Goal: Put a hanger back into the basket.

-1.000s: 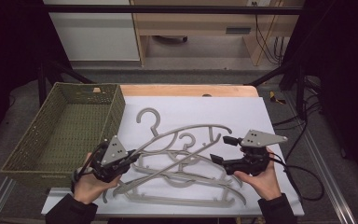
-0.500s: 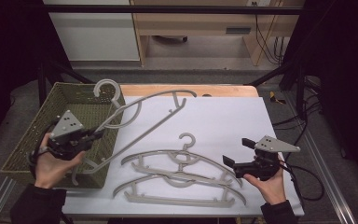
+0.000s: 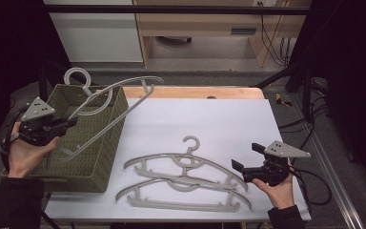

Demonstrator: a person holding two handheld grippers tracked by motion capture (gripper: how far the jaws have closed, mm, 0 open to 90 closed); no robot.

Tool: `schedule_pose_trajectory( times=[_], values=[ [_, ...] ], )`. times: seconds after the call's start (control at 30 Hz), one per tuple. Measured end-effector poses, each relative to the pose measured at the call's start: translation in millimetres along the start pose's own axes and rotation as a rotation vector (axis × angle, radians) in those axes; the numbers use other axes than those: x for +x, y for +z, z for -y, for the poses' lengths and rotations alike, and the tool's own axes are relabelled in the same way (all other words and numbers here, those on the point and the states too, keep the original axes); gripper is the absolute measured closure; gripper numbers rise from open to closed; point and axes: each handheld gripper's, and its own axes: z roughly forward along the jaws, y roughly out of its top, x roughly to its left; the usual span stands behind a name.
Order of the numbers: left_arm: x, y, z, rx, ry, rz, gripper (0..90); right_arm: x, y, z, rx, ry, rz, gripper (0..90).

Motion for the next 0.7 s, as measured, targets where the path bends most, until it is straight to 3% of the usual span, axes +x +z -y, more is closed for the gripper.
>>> schedule_pose_trajectory(
  times=[0.17, 0.33, 0.53, 0.7],
  values=[
    [28.2, 3.6, 11.9, 0.009, -0.040, -0.041, 81.5, -1.0, 0.5, 0.9, 0.006, 0.004, 0.003, 3.4],
    [43.1, 2.6, 22.4, 0.024, -0.063, -0.070, 81.5, -0.9, 1.0, 1.0, 0.007, 0.005, 0.007, 3.3],
    [61.4, 0.6, 46.1, 0.072, -0.079, -0.126, 81.5, -0.9, 1.1, 1.4, 0.012, 0.000, 0.003, 3.2],
    [69.3, -0.1, 56.6, 0.090, -0.082, -0.146, 81.5, -1.0, 2.4, 1.8, 0.020, -0.004, 0.001, 3.2]
  ],
)
